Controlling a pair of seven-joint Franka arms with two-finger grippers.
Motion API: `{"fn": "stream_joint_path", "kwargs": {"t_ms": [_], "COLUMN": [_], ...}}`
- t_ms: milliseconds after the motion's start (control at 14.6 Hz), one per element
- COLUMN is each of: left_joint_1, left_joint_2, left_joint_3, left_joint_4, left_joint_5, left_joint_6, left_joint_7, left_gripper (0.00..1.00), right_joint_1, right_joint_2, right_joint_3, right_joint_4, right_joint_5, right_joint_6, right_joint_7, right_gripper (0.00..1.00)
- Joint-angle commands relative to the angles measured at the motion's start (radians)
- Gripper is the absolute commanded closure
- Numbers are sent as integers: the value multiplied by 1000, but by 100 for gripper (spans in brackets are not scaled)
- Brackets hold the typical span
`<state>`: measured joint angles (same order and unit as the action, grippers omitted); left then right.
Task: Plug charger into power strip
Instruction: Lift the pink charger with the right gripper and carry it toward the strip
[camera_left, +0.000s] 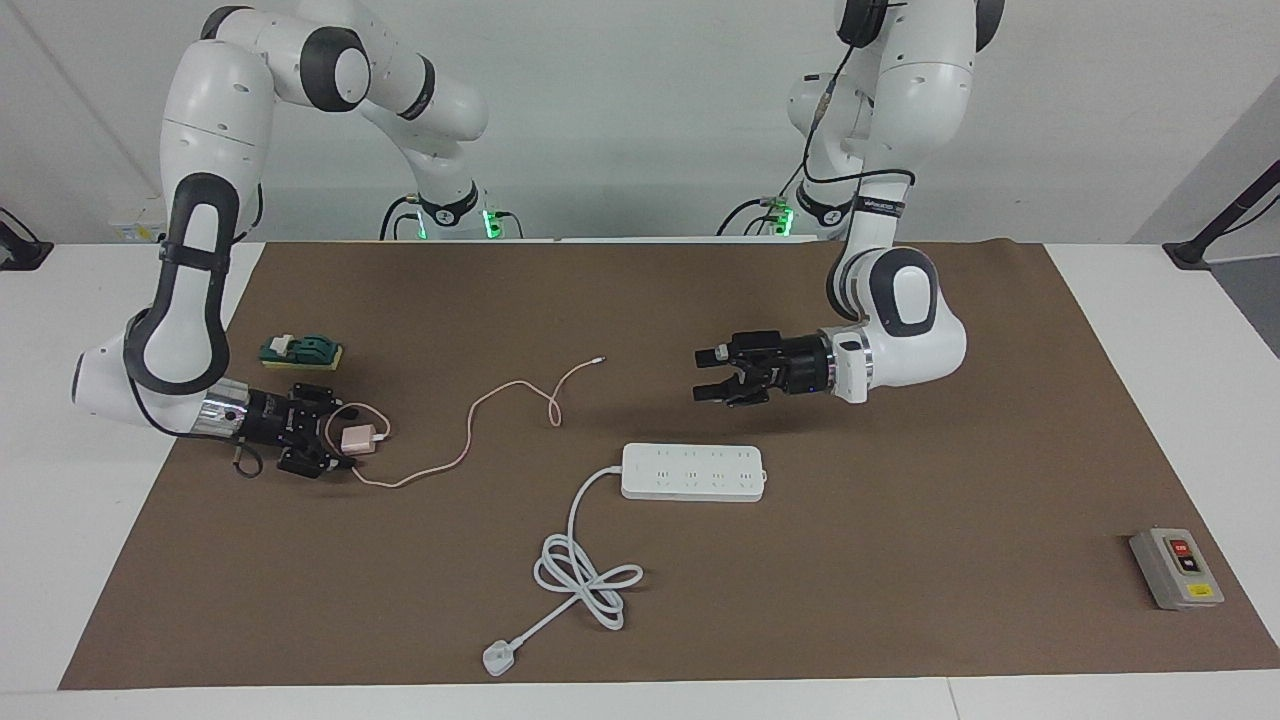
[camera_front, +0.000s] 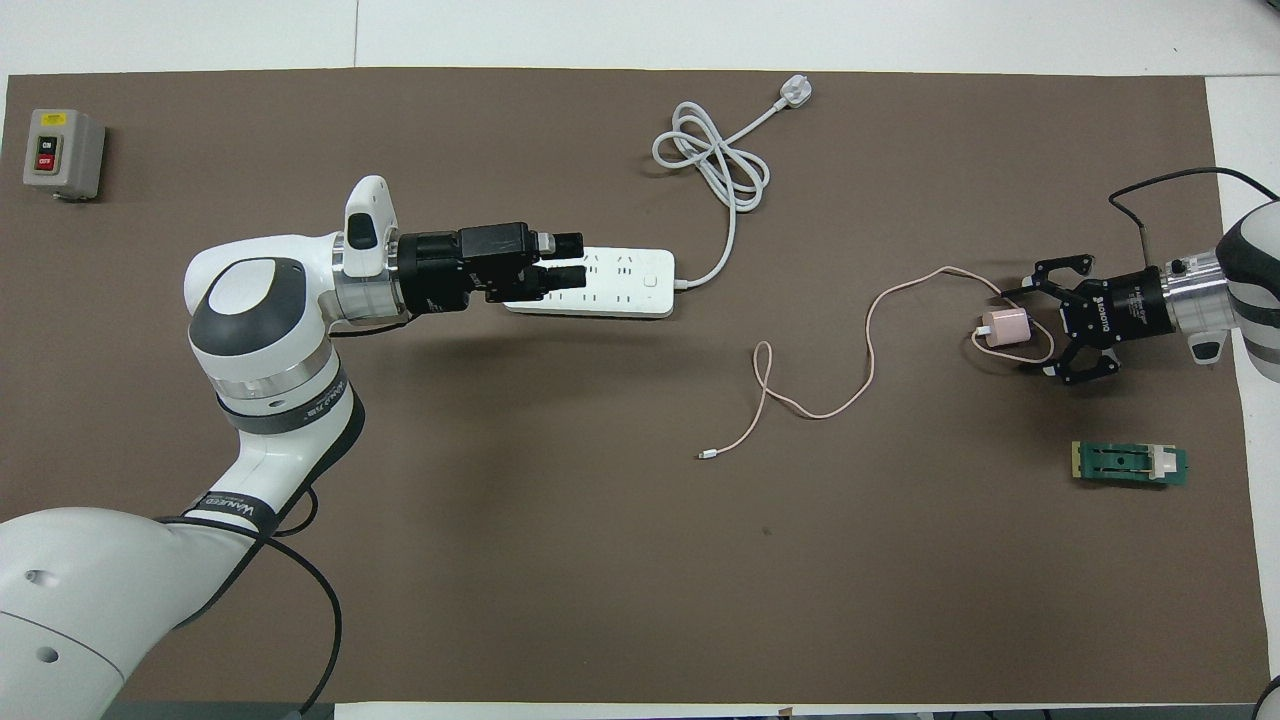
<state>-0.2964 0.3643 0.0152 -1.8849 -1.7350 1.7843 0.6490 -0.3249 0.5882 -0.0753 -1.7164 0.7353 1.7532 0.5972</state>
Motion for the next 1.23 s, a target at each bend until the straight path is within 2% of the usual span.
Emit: {"fn": "stream_joint_path", "kwargs": {"t_ms": [0,68,137,205,411,616,958,1164], "left_joint_1": [-20,-35,-38,-40,-64,-81,-108,-110], "left_joint_2": [1,1,1,2,2,4,2,2], "left_joint_3": [-30,-31,-31,-31,-32,-34,-41,-41], "left_joint_4": [26,29,32,42,59,58,63,63], "left_joint_5": [-57,-57,-57,-55,-55,-76,-109,-115], "left_joint_6": [-43,-40,-31,-17,59,79,122,132], "left_joint_7": [14,14,6,-5,-11,-28,-55,-54], "left_gripper": [0,0,0,0,0,0,0,0], "right_joint_1": [-3,-3,-2,0,7,12,43,99], "right_joint_2": [-1,-2,-2,-1,-4,-19,-117,-203], "right_joint_3": [2,2,2,2,2,3,15,17], "right_joint_4": [-19,-17,-19,-22,-28,-19,-19,-19], "right_joint_5": [30,35,36,36,38,38,36,41], "right_joint_6": [20,20,20,23,23,6,-63,-101], "right_joint_7": [-34,-28,-28,-25,-5,25,171,271], "right_gripper": [26,63,89,100,100,100,100,100]}}
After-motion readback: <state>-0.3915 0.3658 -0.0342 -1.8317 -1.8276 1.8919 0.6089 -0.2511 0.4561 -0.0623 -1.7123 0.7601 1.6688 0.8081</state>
